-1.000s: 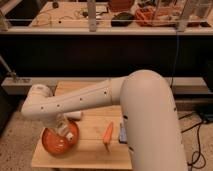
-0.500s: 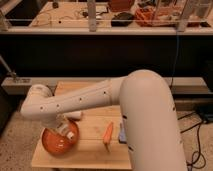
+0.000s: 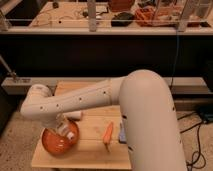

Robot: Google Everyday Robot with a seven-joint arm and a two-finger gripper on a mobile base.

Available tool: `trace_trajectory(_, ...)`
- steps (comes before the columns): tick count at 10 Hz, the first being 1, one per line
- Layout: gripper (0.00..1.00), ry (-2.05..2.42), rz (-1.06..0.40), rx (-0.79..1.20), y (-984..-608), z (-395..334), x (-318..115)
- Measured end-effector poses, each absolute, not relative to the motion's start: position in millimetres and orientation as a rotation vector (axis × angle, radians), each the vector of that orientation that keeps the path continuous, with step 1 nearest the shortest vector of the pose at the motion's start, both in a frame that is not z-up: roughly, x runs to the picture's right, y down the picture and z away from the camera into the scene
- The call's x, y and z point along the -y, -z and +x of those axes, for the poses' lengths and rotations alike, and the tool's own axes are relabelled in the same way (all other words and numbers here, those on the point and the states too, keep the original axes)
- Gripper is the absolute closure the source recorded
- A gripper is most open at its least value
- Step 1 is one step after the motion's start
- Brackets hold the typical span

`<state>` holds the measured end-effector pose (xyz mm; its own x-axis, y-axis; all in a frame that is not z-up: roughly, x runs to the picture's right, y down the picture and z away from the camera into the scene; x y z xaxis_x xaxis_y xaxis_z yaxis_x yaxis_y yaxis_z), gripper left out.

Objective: Place the bottle in the ceramic bowl

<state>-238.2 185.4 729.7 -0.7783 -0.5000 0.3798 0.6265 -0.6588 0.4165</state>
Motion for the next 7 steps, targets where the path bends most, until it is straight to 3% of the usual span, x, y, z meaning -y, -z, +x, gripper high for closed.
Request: trace_trajectory(7,0.49,2.411,-0.307,0.731,-728.2,-240.4,-187.0)
